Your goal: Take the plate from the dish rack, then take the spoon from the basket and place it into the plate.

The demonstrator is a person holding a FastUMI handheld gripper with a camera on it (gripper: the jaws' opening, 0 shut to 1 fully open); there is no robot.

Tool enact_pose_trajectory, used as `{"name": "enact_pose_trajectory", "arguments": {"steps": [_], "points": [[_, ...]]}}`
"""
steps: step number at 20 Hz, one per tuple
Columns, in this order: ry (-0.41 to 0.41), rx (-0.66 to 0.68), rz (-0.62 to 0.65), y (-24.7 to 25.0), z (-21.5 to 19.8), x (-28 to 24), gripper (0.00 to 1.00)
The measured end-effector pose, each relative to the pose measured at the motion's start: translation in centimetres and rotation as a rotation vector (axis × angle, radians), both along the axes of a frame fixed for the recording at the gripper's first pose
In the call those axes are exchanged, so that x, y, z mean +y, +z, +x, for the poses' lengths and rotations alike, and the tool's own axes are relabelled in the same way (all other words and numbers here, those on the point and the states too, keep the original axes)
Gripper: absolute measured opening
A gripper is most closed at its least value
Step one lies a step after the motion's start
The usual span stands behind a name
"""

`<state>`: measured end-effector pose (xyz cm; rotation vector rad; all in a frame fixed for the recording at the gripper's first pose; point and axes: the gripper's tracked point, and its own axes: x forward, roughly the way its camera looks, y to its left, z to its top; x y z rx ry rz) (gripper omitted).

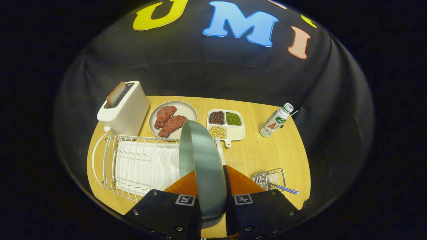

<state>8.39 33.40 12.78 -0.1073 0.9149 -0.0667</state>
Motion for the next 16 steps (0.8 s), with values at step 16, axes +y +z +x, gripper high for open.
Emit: {"name": "enact_pose_trajectory", "arguments": {"steps": [16], "points": [[0.076,0.057,0.315,-0.2,-13.6,-7.1,0.28]]}}
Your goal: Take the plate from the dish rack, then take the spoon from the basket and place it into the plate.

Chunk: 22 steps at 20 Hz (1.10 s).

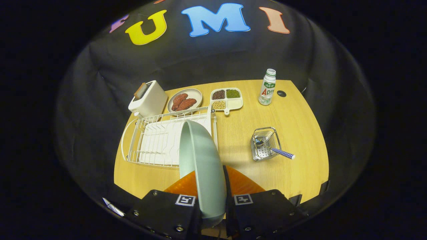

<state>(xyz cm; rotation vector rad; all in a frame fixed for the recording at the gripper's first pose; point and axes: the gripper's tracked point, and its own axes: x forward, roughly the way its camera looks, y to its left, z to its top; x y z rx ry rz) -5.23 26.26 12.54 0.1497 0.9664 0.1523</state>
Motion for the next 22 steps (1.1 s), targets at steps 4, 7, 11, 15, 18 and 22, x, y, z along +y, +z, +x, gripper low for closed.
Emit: {"name": "enact_pose_trajectory", "arguments": {"steps": [4,7,11,15,18,22], "points": [[0.011,0.036,0.061,-2.6,-2.5,-0.9,0.28],[-0.003,0.068,0.174,-4.7,-3.7,-0.4,0.27],[0.026,0.094,0.239,-7.6,-5.1,-0.1,0.27],[0.044,0.125,0.275,-11.1,-6.0,0.0,0.27],[0.005,0.178,0.369,-14.3,-6.7,0.6,0.28],[-0.058,0.216,0.487,-16.9,-6.8,0.7,0.27]]}}
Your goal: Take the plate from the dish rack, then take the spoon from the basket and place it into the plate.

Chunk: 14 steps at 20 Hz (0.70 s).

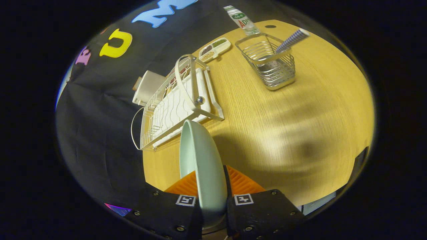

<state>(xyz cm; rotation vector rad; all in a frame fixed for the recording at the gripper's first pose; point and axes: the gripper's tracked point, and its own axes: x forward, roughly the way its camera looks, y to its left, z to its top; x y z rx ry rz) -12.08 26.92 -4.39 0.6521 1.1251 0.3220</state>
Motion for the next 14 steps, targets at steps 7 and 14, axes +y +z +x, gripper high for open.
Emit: {"name": "enact_pose_trajectory", "arguments": {"steps": [7,14], "points": [[0.008,0.014,0.098,-2.8,0.3,0.0,0.28],[-0.014,-0.02,0.042,-2.2,1.3,-2.8,0.5]]}}
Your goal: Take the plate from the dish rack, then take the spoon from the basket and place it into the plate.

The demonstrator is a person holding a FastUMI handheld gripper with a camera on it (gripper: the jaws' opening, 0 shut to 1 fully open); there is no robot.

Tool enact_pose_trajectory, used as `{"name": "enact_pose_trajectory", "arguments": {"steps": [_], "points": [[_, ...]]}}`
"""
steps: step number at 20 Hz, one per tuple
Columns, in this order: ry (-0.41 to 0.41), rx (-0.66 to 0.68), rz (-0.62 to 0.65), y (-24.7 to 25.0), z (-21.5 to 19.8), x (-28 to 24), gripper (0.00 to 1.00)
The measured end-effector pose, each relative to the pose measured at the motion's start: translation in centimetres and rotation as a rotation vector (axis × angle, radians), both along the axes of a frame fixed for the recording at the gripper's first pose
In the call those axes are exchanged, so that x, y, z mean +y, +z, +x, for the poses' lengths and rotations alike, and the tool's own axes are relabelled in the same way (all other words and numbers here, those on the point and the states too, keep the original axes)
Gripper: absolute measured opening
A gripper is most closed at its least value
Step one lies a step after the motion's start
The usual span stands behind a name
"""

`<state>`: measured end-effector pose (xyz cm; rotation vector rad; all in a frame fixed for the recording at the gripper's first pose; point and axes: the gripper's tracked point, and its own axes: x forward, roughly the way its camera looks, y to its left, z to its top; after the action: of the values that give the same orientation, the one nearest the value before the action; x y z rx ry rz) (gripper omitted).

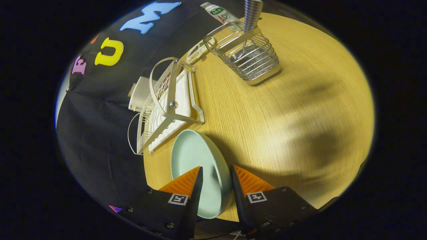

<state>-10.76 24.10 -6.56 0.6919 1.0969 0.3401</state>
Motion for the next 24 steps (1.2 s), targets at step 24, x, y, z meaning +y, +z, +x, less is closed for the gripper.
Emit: {"name": "enact_pose_trajectory", "arguments": {"steps": [24], "points": [[-0.145,-1.008,-0.509,23.3,5.9,-13.7,0.5]]}}
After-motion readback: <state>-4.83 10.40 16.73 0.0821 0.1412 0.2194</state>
